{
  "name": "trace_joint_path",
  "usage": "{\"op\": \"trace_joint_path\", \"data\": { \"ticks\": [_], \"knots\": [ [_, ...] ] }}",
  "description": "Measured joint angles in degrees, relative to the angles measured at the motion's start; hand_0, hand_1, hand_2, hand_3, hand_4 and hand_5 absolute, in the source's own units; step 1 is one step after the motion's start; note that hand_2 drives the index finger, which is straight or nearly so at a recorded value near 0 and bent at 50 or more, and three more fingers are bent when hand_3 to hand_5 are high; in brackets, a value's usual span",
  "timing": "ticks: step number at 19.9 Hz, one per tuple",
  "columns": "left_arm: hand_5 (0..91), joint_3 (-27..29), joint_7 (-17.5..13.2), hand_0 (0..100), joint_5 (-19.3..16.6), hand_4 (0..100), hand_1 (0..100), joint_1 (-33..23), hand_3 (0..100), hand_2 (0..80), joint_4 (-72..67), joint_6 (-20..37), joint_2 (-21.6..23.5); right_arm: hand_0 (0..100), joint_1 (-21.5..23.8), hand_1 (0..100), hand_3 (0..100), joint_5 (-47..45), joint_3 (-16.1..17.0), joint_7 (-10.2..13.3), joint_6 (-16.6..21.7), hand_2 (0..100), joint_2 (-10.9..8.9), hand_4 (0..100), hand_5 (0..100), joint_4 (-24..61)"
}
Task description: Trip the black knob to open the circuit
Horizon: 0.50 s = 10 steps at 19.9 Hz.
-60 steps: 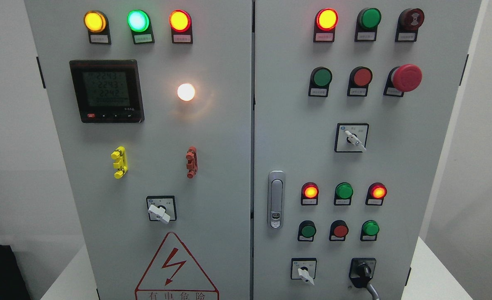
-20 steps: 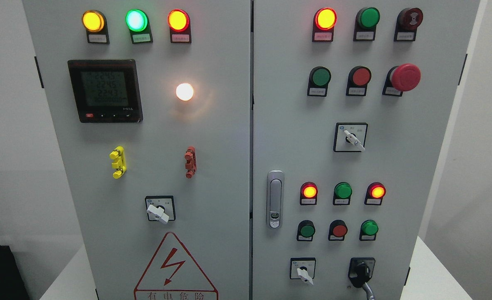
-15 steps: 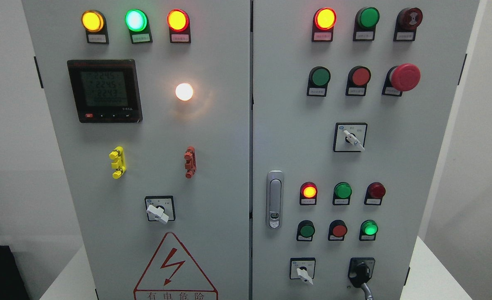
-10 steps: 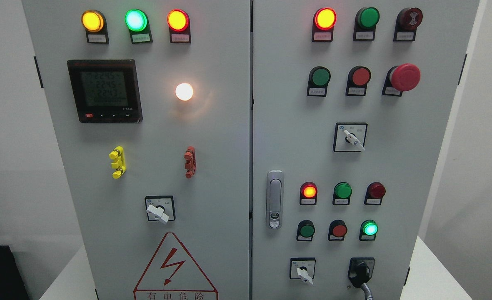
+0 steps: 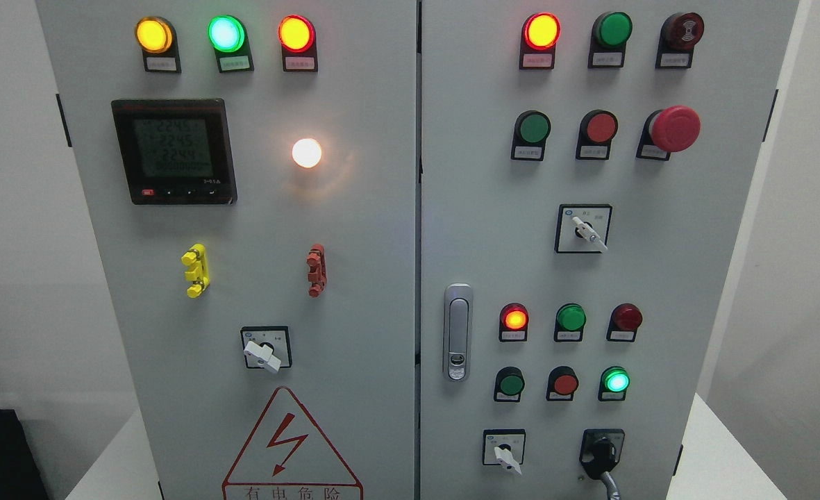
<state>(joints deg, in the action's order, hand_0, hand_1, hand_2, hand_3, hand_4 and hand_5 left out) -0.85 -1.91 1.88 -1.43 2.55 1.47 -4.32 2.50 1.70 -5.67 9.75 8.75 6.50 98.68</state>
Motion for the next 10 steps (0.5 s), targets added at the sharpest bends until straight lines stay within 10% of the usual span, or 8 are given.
{"op": "trace_joint_path", "data": {
  "ticks": [10],
  "knots": [
    [0.0,0.0,0.0,12,0.0,0,39,0.0,0,0.0,0.0,0.0,0.0,0,0.0,0,100,-0.03,-0.04,0.01,0.02,8,0.0,100,100,-0.01]
  ]
}}
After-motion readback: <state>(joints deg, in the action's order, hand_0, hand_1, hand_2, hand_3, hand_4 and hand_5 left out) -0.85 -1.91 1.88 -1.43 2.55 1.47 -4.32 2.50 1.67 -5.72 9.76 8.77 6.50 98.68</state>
